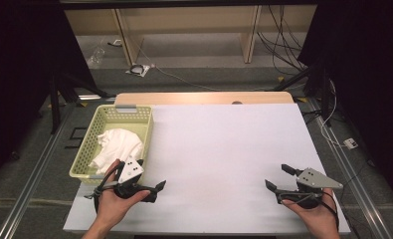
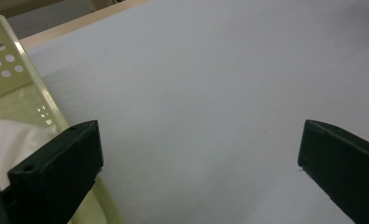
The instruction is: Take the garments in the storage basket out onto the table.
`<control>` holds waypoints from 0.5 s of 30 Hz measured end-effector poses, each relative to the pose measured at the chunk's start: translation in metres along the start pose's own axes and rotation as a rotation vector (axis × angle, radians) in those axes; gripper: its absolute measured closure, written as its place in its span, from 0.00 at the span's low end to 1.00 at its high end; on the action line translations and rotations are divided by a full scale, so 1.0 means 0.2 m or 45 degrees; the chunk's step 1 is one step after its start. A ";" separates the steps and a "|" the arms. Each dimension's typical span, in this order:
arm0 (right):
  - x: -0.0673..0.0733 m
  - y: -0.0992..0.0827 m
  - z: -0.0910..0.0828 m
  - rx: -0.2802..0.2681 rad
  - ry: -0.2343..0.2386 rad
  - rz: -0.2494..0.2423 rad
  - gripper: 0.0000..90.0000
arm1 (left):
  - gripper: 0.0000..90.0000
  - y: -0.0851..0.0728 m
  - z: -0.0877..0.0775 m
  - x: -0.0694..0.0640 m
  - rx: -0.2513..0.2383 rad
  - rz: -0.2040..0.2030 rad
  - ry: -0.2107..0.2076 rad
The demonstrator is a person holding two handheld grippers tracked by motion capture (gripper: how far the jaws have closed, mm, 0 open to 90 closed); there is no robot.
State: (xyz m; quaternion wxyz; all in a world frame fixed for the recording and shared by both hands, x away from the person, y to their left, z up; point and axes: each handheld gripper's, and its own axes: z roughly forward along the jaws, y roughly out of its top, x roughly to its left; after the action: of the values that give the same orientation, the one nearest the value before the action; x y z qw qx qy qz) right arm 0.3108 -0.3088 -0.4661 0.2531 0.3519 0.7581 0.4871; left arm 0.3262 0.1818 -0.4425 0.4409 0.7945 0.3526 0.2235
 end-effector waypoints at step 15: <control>0.00 0.01 0.00 0.009 -0.035 -0.004 0.23 | 0.00 0.11 -0.09 0.14 0.017 -0.019 0.111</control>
State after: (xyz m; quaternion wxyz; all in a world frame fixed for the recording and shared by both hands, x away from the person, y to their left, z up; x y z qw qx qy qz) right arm 0.3114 -0.3089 -0.4635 0.2630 0.3583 0.7569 0.4791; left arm 0.3405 0.2044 -0.4135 0.4214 0.7843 0.3789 0.2523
